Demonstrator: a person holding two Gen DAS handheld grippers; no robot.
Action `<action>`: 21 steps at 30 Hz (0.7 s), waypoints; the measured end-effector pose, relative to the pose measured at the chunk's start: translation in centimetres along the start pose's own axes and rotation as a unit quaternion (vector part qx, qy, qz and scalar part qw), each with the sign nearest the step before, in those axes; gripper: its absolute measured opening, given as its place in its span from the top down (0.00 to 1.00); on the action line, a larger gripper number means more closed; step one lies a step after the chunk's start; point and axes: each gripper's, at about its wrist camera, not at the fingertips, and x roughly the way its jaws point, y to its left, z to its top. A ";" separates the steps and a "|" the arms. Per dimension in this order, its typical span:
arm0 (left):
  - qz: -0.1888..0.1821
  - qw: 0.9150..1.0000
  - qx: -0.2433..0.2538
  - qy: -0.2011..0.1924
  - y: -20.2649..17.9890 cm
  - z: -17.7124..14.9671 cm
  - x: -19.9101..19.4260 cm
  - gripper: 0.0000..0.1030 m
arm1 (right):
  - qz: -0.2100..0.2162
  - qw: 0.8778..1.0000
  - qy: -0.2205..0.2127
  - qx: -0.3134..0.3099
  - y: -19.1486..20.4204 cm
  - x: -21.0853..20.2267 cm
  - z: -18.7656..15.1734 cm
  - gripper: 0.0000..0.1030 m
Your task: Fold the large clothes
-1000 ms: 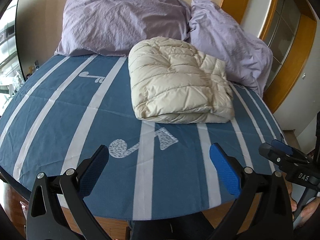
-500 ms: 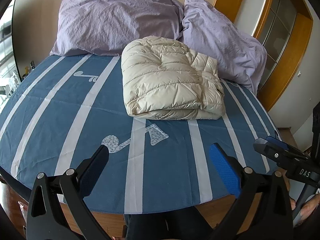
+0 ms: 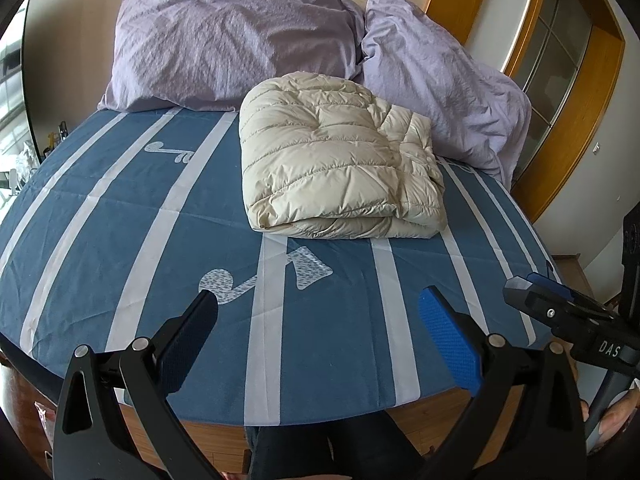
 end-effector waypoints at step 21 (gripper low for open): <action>-0.004 1.000 0.001 0.007 -0.3 0.1 0.7 0.01 | 0.004 1.000 0.007 0.007 -0.1 1.0 0.0 0.02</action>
